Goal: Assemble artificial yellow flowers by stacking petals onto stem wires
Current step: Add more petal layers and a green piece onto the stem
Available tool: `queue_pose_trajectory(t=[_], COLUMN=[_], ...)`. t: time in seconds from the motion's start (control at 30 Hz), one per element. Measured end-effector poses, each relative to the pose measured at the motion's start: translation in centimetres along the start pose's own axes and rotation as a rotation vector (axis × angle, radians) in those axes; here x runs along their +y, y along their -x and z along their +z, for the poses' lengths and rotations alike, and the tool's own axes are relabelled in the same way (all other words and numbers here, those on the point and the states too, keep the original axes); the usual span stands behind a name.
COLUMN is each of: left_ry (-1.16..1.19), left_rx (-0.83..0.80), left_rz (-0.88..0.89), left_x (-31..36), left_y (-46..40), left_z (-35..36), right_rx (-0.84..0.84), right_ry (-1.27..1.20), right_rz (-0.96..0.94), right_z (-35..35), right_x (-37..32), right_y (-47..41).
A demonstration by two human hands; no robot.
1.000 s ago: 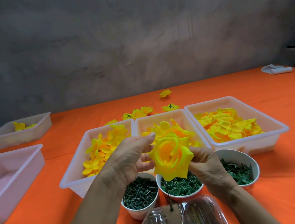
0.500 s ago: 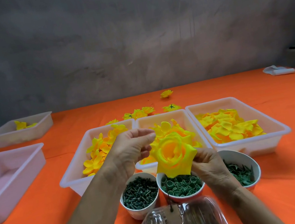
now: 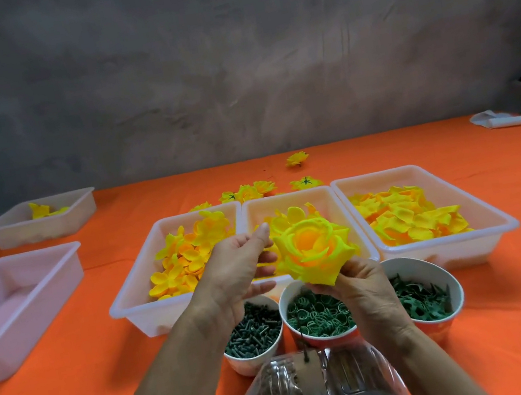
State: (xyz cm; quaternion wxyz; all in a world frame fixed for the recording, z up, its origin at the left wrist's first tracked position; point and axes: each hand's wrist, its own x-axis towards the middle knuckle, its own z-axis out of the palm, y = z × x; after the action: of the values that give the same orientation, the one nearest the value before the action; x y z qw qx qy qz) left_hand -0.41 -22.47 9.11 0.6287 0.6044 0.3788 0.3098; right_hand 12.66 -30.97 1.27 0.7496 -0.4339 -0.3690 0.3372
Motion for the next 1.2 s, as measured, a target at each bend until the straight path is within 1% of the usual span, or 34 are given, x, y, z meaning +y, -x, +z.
queue_pose_trajectory(t=[0.03, 0.1, 0.13, 0.17, 0.27, 0.4, 0.53, 0.67, 0.73, 0.8, 0.9, 1.07, 1.2], left_ry=[0.000, 0.015, 0.045, 0.085, 0.151, 0.088, 0.125, 0.291, 0.299, 0.269, 0.254, 0.266, 0.227], left_rx=[-0.045, -0.183, -0.228, -0.237, -0.160, -0.120, -0.087, -0.063, -0.038, -0.050, -0.084, -0.001, -0.070], left_rz=[-0.068, -0.177, -0.200, -0.208, -0.206, -0.147, -0.127, -0.153, -0.182, -0.200, -0.195, -0.133, -0.183], left_x=[-0.1, -0.5, -0.6, -0.6, -0.5, -0.6, -0.7, -0.7, -1.0, -1.4, -1.8, -1.9, -2.6], left_y=[0.3, 0.7, 0.8, 0.9, 0.8, 0.8, 1.1, 1.7, 2.2, 2.7, 3.0, 2.7, 3.4], left_z=[0.0, -0.1, -0.1, -0.1, 0.0, 0.0, 0.4, 0.9, 1.1, 1.3, 1.5, 1.5, 1.8], right_rx=[0.008, 0.016, 0.012, 0.005, -0.021, -0.012, -0.021, 0.023, 0.061, 0.082, 0.068, 0.083, 0.094], right_ry=[-0.007, 0.002, 0.010, 0.020, 0.068, 0.064, 0.076, 0.048, 0.021, 0.023, 0.053, 0.073, 0.032], right_rz=[0.003, 0.003, 0.000, -0.004, -0.039, -0.044, -0.021, -0.023, -0.031, -0.051, -0.085, -0.101, -0.100], right_z=[0.0, -0.2, -0.3, -0.3, -0.2, -0.2, -0.2, -0.2, -0.2, -0.3, -0.4, -0.3, -0.3], right_x=[-0.1, -0.2, -0.2, -0.2, -0.3, -0.5, -0.6, -0.2, -0.1, 0.0, 0.1, 0.3, 0.3], right_y=[0.0, -0.1, -0.1, 0.0, 0.2, 0.4, 0.7, 0.5, 0.3, 0.1, 0.1, 0.5, 0.4])
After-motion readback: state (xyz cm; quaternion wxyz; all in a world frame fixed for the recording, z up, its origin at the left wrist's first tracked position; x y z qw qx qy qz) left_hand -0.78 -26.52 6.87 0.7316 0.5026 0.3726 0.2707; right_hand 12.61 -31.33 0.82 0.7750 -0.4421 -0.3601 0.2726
